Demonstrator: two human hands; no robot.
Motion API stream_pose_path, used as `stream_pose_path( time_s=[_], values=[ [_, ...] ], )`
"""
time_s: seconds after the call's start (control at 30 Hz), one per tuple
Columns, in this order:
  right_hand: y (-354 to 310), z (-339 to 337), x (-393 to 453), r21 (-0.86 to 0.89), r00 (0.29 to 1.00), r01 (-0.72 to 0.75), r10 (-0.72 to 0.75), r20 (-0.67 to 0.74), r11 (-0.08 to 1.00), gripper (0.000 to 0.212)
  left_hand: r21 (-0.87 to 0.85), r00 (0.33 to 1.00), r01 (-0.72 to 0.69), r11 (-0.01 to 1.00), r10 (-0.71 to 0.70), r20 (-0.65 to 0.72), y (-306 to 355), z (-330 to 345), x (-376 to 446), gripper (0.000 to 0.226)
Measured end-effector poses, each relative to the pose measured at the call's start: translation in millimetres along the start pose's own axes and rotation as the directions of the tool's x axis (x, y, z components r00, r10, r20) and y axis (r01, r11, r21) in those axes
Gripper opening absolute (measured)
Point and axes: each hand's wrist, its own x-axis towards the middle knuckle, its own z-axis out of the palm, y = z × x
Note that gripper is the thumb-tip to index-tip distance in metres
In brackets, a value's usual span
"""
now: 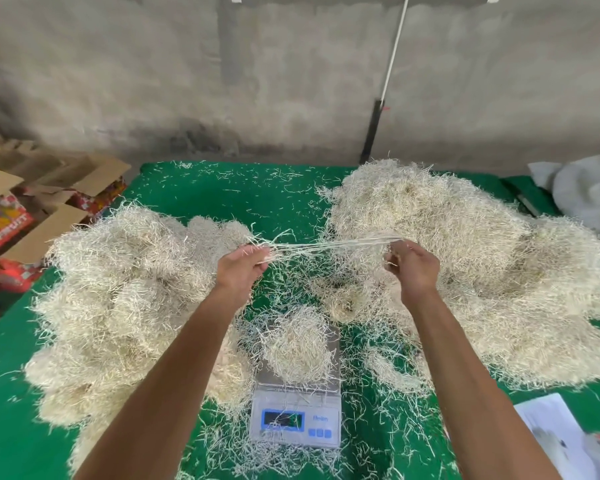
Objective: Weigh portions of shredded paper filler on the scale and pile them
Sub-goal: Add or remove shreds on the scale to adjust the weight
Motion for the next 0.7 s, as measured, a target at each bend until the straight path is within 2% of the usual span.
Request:
stream_pose_path(
  time_s=[0.07, 0.17, 0.23, 0.27, 0.3, 0.33, 0.37, 0.43, 0.5, 0.57, 0.63, 0.7],
  values=[
    [1.1, 1.2, 0.8, -0.059, 0.998, 0.043, -0.04, 0.054, 0.997, 0.009, 0.034, 0.999, -0.013, 0.999, 0.012, 0.031, -4.3, 12.8, -4.9, 0.034],
    [5.5, 17.6, -9.5, -0.234, 0.967, 0.162, -0.107, 0.231, 0.959, 0.014, 0.149, 0.981, -0.019, 0.989, -0.011, 0.195, -6.2, 52.1, -16.3, 0.017],
    [5.1, 27.0, -13.2, -0.279, 0.946, 0.211, -0.124, 0.299, 0.937, 0.018, 0.259, 0.943, -0.046, 0.965, -0.043, 0.329, -7.6, 78.7, -24.5, 0.041],
    [3.0, 28.4, -11.5, -0.282, 0.941, 0.215, -0.122, 0.316, 0.935, 0.017, 0.39, 0.924, -0.094, 0.916, -0.065, 0.377, -6.4, 88.1, -29.9, 0.057],
    [0.2, 25.3, -7.1, -0.278, 0.943, 0.21, -0.118, 0.312, 0.937, 0.014, 0.539, 0.916, -0.161, 0.827, -0.078, 0.393, -5.6, 93.5, -34.6, 0.065],
    [-4.0, 17.9, 0.0, -0.269, 0.952, 0.197, -0.118, 0.284, 0.943, 0.012, 0.618, 0.914, -0.216, 0.756, -0.067, 0.401, -5.3, 96.5, -35.9, 0.065],
    [-9.1, 7.0, 9.4, -0.256, 0.964, 0.18, -0.118, 0.24, 0.95, 0.012, 0.636, 0.916, -0.248, 0.731, -0.036, 0.399, -5.0, 95.4, -32.3, 0.059],
    [-18.2, -17.9, 29.4, -0.197, 0.985, 0.122, -0.094, 0.144, 0.973, 0.014, 0.504, 0.937, -0.177, 0.845, -0.012, 0.35, 1.2, 87.2, -19.2, 0.039],
    [-18.8, -33.4, 42.1, -0.147, 0.994, 0.078, -0.066, 0.088, 0.986, 0.014, 0.283, 0.953, 0.006, 0.959, -0.091, 0.29, 7.6, 74.2, -7.4, 0.037],
    [-14.1, -38.3, 49.9, -0.065, 0.999, 0.023, -0.021, 0.044, 0.998, 0.01, 0.167, 0.959, 0.096, 0.981, -0.136, 0.25, 10.6, 67.3, -4.0, 0.035],
    [-7.5, -42.8, 55.7, 0.084, 0.998, -0.05, 0.052, -0.023, 0.995, 0.008, 0.093, 0.978, 0.084, 0.992, -0.1, 0.182, 5.8, 61.0, 0.9, 0.038],
    [-0.5, -51.8, 64.0, 0.147, 0.993, -0.09, 0.101, -0.066, 0.985, 0.008, 0.033, 0.985, 0.09, 0.995, -0.094, 0.146, 3.6, 55.0, 3.8, 0.047]
  ],
)
